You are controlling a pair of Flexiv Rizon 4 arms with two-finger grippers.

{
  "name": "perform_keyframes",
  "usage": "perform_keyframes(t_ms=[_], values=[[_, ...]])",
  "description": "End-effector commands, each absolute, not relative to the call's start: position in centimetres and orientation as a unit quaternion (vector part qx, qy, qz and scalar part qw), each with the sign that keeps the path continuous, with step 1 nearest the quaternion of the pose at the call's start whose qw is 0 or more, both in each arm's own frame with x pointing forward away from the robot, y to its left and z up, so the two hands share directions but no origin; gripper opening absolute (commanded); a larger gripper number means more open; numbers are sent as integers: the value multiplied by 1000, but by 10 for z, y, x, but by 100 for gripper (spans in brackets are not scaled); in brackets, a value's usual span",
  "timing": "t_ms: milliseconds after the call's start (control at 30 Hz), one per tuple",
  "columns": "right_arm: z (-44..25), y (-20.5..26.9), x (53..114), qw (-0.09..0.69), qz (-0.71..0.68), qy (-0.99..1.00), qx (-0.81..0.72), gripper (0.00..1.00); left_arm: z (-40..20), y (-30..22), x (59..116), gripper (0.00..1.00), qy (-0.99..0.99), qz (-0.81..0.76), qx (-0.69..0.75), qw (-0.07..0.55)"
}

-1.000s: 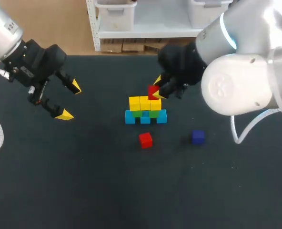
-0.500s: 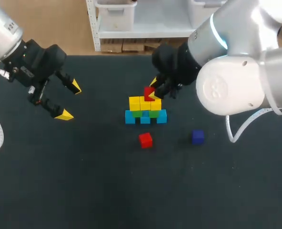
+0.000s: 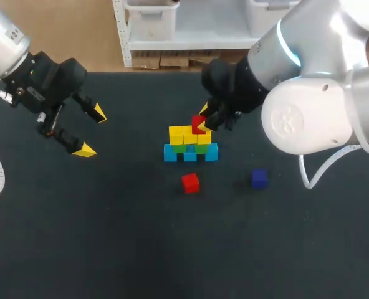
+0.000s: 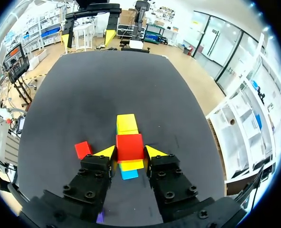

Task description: Place the blue cubes, place green cubes on the blue cubes, place the yellow cubes on the green cubes, then place the red cubes on the yellow cubes, and place purple cube on the red cubes.

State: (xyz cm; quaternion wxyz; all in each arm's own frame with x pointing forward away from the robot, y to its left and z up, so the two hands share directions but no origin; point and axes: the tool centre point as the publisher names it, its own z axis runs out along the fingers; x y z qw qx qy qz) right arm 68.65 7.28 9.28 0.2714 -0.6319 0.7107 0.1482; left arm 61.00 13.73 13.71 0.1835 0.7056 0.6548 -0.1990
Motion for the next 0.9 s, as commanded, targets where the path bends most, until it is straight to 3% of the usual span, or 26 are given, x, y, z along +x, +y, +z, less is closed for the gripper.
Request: perform_keyframes(t_ms=[33, 900], values=[[92, 74, 688, 271, 150, 710, -632, 0, 136, 139, 609, 100, 653, -199, 706, 186], [88, 76, 695, 266, 155, 710, -633, 0, 136, 139, 609, 100, 653, -199, 706, 186]])
